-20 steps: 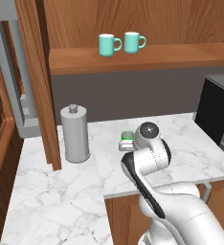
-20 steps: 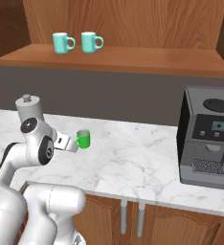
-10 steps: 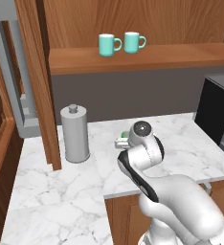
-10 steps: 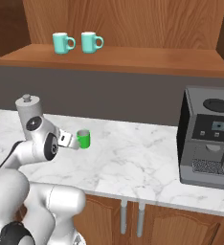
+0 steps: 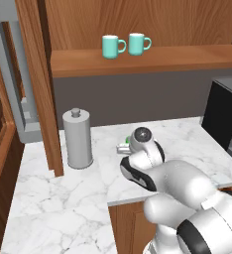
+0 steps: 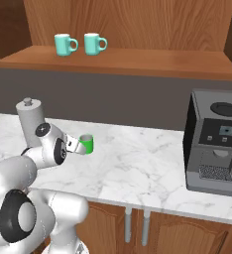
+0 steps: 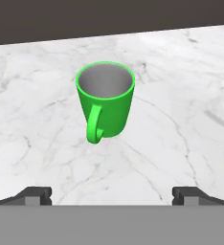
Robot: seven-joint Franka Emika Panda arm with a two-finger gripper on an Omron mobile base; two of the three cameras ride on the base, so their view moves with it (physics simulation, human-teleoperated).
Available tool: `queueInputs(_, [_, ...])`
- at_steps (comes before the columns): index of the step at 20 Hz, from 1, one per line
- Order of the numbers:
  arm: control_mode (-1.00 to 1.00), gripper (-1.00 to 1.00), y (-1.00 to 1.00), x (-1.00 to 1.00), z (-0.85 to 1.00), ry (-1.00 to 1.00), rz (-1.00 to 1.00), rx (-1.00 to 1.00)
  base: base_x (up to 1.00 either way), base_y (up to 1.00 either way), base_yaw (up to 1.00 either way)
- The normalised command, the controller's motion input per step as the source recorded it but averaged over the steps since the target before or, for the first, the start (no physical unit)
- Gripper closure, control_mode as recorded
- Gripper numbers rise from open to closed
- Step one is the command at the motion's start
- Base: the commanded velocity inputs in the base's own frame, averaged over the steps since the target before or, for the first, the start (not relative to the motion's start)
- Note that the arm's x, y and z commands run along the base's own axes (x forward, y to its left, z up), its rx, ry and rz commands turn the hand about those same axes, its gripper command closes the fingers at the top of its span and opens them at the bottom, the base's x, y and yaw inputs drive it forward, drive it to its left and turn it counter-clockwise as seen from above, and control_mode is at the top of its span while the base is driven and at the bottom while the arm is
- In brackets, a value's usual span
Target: Pick the mug on the counter and place it in the cabinet with the handle facing the right, like the mugs already inside.
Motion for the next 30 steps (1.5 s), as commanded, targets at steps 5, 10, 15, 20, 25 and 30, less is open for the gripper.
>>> queueInputs(5, [-1.0, -1.0, 0.04, 0.33, -0.26, 0.0, -0.01, 0.0, 0.0, 0.0, 0.0])
queueInputs(10, [-1.0, -1.0, 0.01, 0.28, -0.15, 0.0, -0.01, 0.0, 0.0, 0.0, 0.0])
queueInputs(15, [-1.0, -1.0, 0.0, 0.22, -0.08, 0.0, -0.02, 0.0, 0.0, 0.0, 0.0])
queueInputs(20, [-1.0, -1.0, 0.0, 0.19, -0.01, 0.0, -0.03, 0.0, 0.0, 0.0, 0.0])
queueInputs(25, [-1.0, -1.0, 0.01, 0.15, 0.0, 0.0, -0.04, 0.0, 0.0, 0.0, 0.0])
queueInputs(30, [-1.0, -1.0, 0.01, 0.16, -0.03, 0.0, -0.05, 0.0, 0.0, 0.0, 0.0])
